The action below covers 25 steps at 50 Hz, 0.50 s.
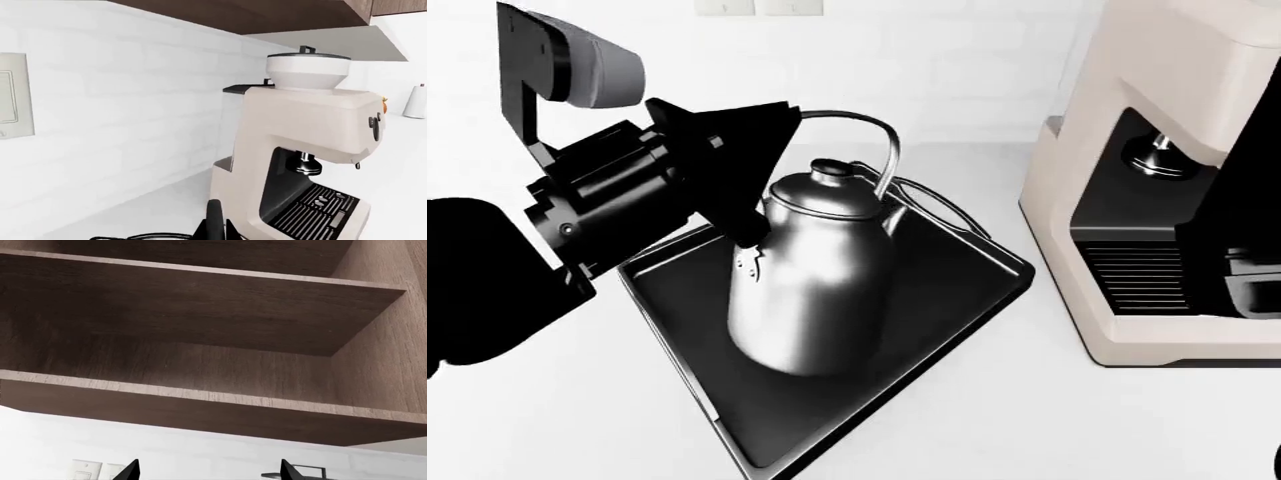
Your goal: Pick the kettle from the counter and place it on the tray. Then pick the mug from the cabinet and place it on the tray. Then close the cabinet doors.
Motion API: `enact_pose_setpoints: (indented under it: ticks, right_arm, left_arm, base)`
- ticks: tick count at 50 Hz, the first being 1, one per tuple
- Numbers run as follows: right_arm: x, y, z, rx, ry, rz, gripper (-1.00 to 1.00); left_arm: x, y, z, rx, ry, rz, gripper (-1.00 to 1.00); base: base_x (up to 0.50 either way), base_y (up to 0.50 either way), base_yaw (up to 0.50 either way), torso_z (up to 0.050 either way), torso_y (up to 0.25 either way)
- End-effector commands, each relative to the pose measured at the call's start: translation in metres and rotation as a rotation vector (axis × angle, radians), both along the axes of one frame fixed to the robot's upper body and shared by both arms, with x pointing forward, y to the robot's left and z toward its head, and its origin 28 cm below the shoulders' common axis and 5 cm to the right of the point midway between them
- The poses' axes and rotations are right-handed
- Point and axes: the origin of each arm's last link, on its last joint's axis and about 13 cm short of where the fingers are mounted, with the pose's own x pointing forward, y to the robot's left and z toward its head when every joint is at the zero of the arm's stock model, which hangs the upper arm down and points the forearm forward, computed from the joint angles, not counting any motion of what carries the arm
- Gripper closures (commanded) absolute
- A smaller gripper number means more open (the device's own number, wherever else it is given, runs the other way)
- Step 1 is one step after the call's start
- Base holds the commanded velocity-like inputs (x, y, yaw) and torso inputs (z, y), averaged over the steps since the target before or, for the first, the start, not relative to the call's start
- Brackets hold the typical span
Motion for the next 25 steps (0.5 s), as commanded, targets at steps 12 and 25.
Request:
enact_pose_setpoints:
  ticks: [12,25]
  right_arm:
    - [0.002,0.002,-0.001,-0.002,0.004,0.004,-1.0]
    - [0.002,0.002,-0.001,-0.003,0.005,0.006,-1.0]
  left_arm:
    - [0.0,0.011,-0.015,-0.005,0.026,0.029,1.0]
    - [-0.002,0.014,-0.02,-0.007,0.039,0.03,1.0]
  base:
    - [0.0,0.0,0.0,0.001,0.001]
    - [0.0,0.0,0.0,0.0,0.001]
